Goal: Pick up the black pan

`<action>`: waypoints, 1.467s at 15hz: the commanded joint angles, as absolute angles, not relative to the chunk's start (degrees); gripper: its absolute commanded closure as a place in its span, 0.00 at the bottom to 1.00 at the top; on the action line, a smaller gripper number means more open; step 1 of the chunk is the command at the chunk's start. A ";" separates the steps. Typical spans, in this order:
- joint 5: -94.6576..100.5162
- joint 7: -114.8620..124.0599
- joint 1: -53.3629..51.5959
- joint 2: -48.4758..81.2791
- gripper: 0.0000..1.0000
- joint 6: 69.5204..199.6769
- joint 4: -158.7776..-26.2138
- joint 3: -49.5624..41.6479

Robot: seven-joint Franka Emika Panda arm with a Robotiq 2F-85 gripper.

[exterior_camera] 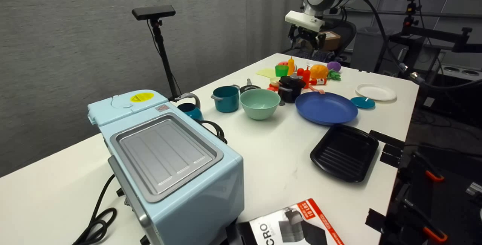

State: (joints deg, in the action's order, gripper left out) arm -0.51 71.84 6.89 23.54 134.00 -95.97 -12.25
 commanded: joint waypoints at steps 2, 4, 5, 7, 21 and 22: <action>-0.76 71.61 6.67 23.62 0.00 133.82 -95.77 -12.60; -2.65 70.78 7.63 24.97 0.00 135.05 -95.04 -12.06; -3.56 70.91 7.98 26.00 0.00 134.85 -94.21 -11.94; -6.99 69.56 9.40 28.33 0.00 131.29 -91.58 -11.09; -13.98 66.90 17.02 51.53 0.00 114.35 -61.91 -10.08; -13.87 67.35 17.06 52.73 0.00 114.37 -60.48 -10.12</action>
State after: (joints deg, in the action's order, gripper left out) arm -12.62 66.66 16.04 46.80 116.96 -69.16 -10.70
